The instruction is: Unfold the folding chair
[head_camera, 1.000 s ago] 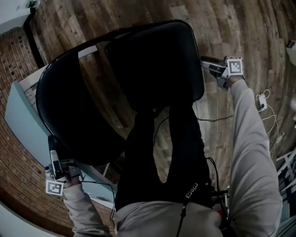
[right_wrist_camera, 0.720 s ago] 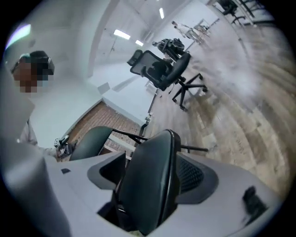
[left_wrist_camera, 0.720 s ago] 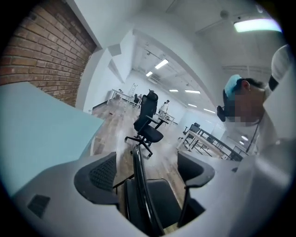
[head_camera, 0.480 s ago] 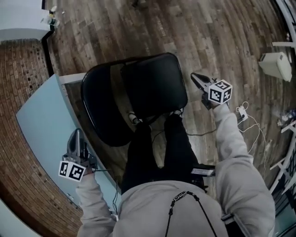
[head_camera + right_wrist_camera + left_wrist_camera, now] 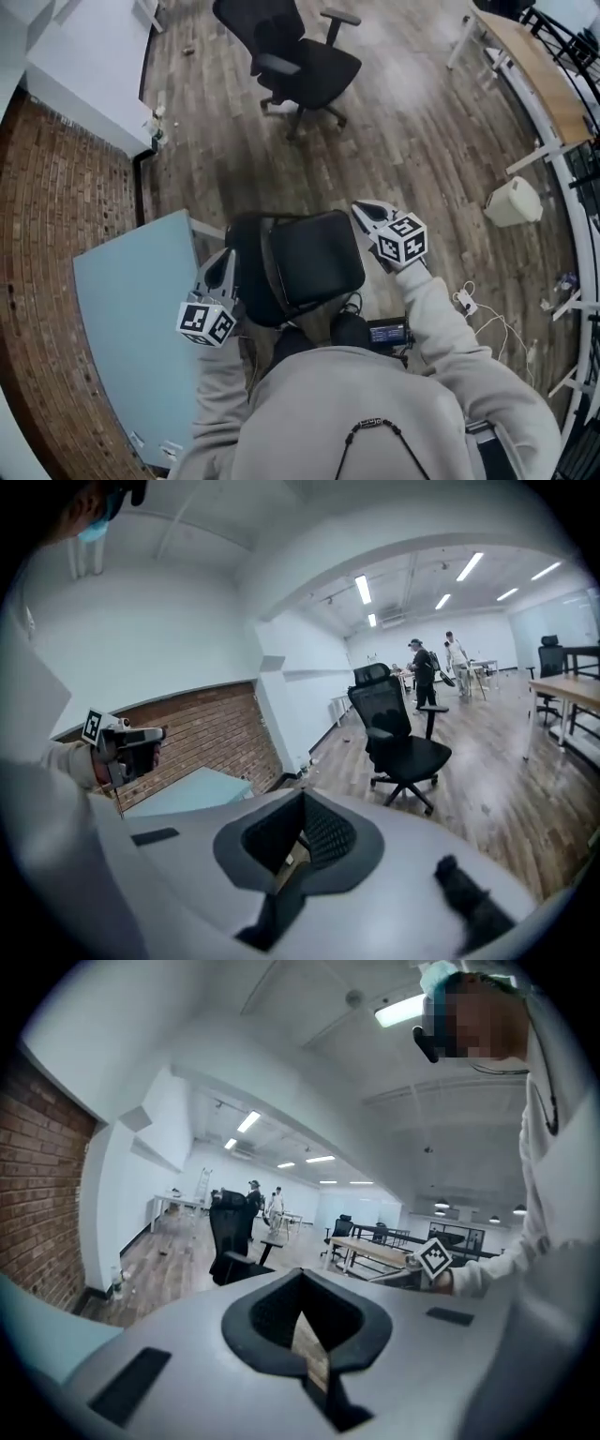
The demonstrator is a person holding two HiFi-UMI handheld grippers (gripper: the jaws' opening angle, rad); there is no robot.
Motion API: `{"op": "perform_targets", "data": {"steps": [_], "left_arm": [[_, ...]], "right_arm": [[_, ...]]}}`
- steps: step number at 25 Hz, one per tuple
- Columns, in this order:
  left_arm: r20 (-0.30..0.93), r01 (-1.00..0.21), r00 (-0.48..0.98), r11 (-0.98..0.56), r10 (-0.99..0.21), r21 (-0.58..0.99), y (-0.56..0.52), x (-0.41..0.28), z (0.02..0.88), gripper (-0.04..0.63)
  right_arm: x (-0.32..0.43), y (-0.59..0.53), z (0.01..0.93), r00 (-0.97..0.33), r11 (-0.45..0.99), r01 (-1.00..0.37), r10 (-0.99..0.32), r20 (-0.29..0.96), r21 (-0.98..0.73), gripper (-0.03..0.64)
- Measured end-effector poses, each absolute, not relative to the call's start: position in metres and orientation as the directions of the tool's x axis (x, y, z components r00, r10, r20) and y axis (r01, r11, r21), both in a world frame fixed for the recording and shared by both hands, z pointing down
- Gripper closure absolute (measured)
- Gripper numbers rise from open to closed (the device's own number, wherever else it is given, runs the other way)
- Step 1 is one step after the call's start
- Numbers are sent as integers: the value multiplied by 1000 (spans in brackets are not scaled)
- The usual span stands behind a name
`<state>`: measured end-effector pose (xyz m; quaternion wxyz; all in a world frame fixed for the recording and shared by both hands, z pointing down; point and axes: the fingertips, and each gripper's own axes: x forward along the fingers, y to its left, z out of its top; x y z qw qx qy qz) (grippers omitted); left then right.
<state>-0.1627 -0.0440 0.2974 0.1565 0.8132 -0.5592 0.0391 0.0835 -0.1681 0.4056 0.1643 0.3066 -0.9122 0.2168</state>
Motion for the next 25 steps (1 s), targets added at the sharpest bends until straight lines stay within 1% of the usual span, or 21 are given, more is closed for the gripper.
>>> {"op": "perform_targets", "data": {"steps": [8,16,19,25], "left_arm": [[62,-897,432,-421,-900,136,-41,-153,198,592],[-34,-895,445,-446,-895,31,-48,-158,128,592],[-76,-888,455,-458,-887,34,-47,-155,101,592],[-120,-869,491,-494,-863,-6,-47,-143,64,592]], "right_arm": [[16,-134,265,-779,772,-606,-527,339,-192,611],[-26,-97,128,-804,802,-590,-575,150,-92,611],[-31,-81,101,-814,813,-579,-572,102,-58,611],[-30,-72,89,-806,803,-592,-586,86,-71,611]]}}
